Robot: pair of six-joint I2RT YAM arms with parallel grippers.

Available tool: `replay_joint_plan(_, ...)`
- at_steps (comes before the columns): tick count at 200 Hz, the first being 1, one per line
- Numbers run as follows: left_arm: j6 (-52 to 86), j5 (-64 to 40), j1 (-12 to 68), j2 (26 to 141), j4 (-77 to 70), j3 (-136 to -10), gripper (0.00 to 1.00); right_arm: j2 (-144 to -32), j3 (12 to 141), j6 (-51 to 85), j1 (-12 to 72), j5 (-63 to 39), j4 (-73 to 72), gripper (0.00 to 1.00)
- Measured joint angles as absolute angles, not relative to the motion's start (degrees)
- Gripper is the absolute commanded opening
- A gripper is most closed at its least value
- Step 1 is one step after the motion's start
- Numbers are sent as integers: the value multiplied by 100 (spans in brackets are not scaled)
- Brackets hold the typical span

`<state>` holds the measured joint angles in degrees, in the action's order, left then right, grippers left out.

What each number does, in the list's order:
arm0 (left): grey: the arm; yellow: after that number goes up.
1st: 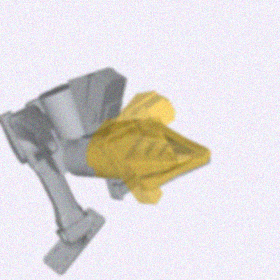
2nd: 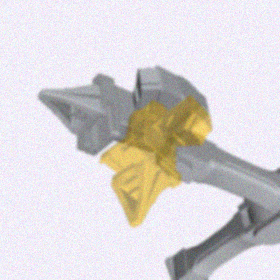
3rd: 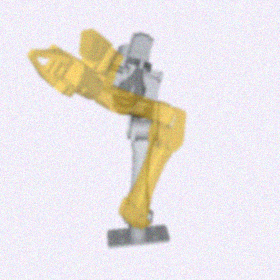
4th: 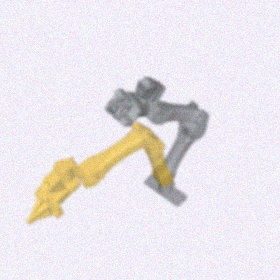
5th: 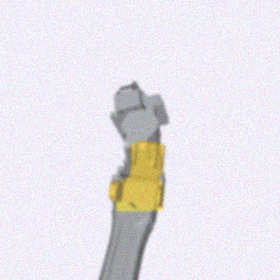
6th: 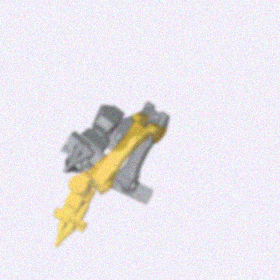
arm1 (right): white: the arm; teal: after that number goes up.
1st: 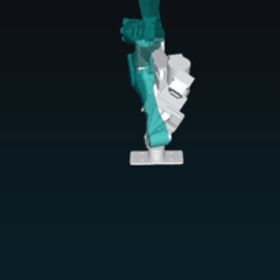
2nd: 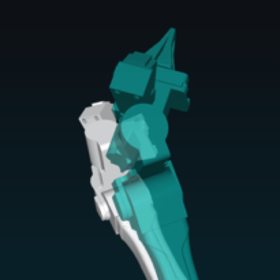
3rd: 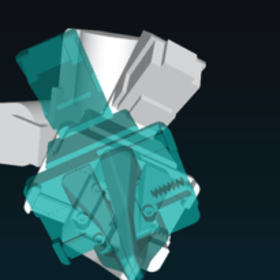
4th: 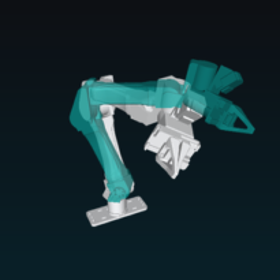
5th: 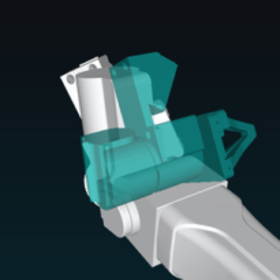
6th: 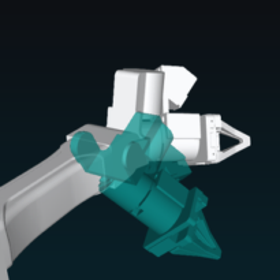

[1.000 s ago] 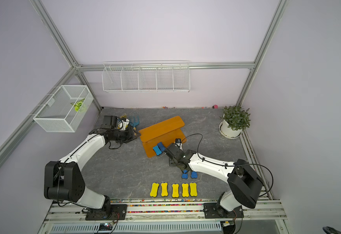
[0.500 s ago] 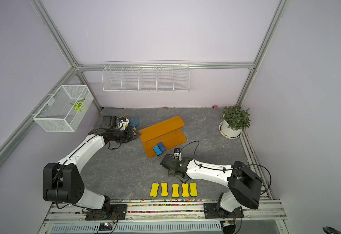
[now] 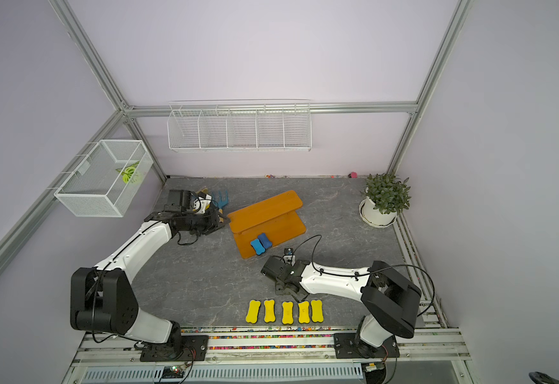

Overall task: Remove the whiteboard erasers from the shelf
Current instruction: Place the whiteboard eraser at the center of the board.

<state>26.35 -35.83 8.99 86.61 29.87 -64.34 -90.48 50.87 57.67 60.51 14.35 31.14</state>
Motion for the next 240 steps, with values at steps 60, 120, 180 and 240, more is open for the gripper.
replay_joint_plan(60, 2635, -3581, 899, 8661, 2989, -6434, 40, -9111, 5035, 5789, 6051, 1323, 3096, 35)
replay_joint_plan(120, 2635, -3583, 899, 8661, 2989, -6434, 40, -9111, 4987, 5782, 6051, 1321, 3081, 40)
replay_joint_plan(180, 2639, -3581, 899, 8661, 2989, -6434, 40, -9109, 4987, 5758, 6051, 1321, 3061, 42)
replay_joint_plan(240, 2648, -3581, 899, 8661, 2989, -6434, 41, -9000, 4989, 5627, 6051, 1347, 3079, 49)
